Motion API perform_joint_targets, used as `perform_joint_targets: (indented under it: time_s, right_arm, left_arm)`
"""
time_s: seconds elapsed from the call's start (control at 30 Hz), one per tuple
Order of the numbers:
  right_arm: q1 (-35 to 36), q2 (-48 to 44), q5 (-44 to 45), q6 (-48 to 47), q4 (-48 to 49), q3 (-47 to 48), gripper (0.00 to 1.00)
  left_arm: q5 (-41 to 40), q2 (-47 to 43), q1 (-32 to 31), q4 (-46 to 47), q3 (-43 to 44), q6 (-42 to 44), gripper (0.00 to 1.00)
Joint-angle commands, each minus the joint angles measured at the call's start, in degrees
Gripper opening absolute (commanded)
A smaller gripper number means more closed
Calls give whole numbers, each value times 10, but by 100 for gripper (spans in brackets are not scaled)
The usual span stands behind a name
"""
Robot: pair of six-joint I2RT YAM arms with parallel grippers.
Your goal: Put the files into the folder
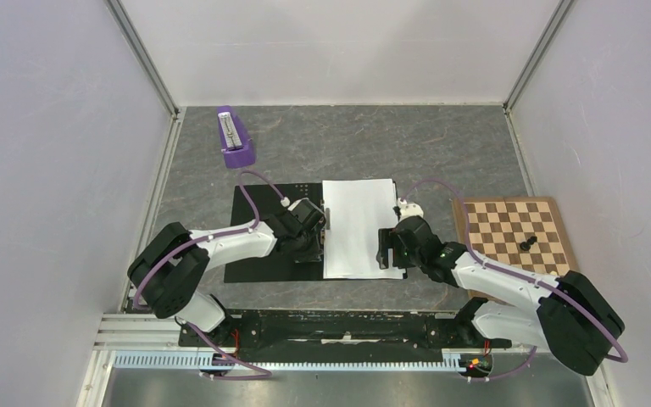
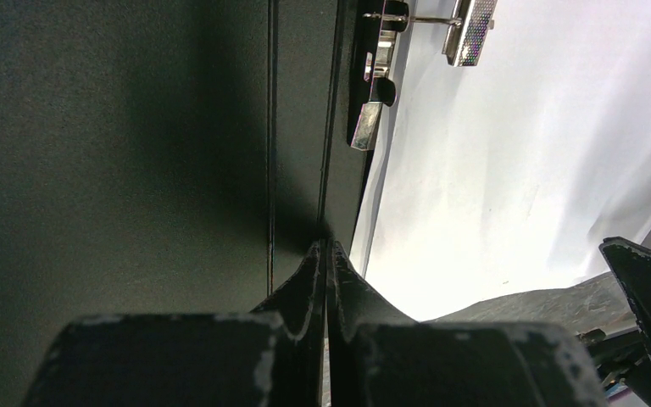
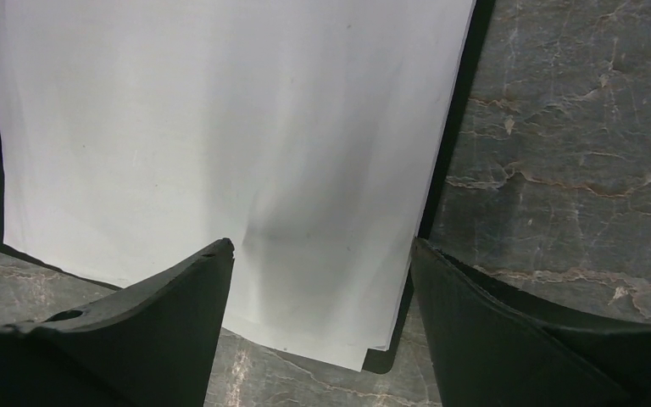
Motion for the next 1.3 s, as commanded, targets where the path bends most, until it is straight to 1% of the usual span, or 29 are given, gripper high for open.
perform_joint_targets:
  time_s: [0.0, 0.17, 0.33, 0.43, 0.53, 0.63, 0.77, 0.93, 1.07, 1.2, 1.27]
  right_arm:
    - [3, -8, 6, 4, 0, 16, 80]
    - [3, 15, 5, -2, -1, 18, 82]
    - [3, 10, 38, -5, -28, 26, 86]
    - [3, 6, 60, -18, -57, 58, 88]
    - [3, 16, 56, -32, -76, 104, 88]
    - [9, 47, 48, -39, -78, 148, 87]
    - [36, 117, 52, -32, -65, 219, 77]
    - [66, 243, 60, -28, -61, 341, 63]
    - [86, 340, 76, -27, -82, 443, 54]
    - [98, 400, 96, -14, -92, 492, 46]
    - [103, 423, 107, -9, -104, 510, 44]
  left_arm:
    - [-24, 14, -5, 6, -15, -17, 2]
    - [-24, 11, -4, 6, -15, -16, 2]
    - [-35, -6, -5, -16, 0, 2, 2]
    - [-44, -28, -3, -48, 26, 30, 2]
    - [-63, -54, 2, -91, 65, 63, 2]
    - [-65, -78, 29, -115, 77, 90, 3]
    - [-25, -85, 91, -104, 76, 118, 3]
    - [49, -84, 163, -75, 62, 129, 2]
    - [78, -100, 204, -65, 32, 137, 2]
    - [96, -121, 230, -62, 10, 146, 2]
    - [104, -129, 238, -62, 2, 149, 2]
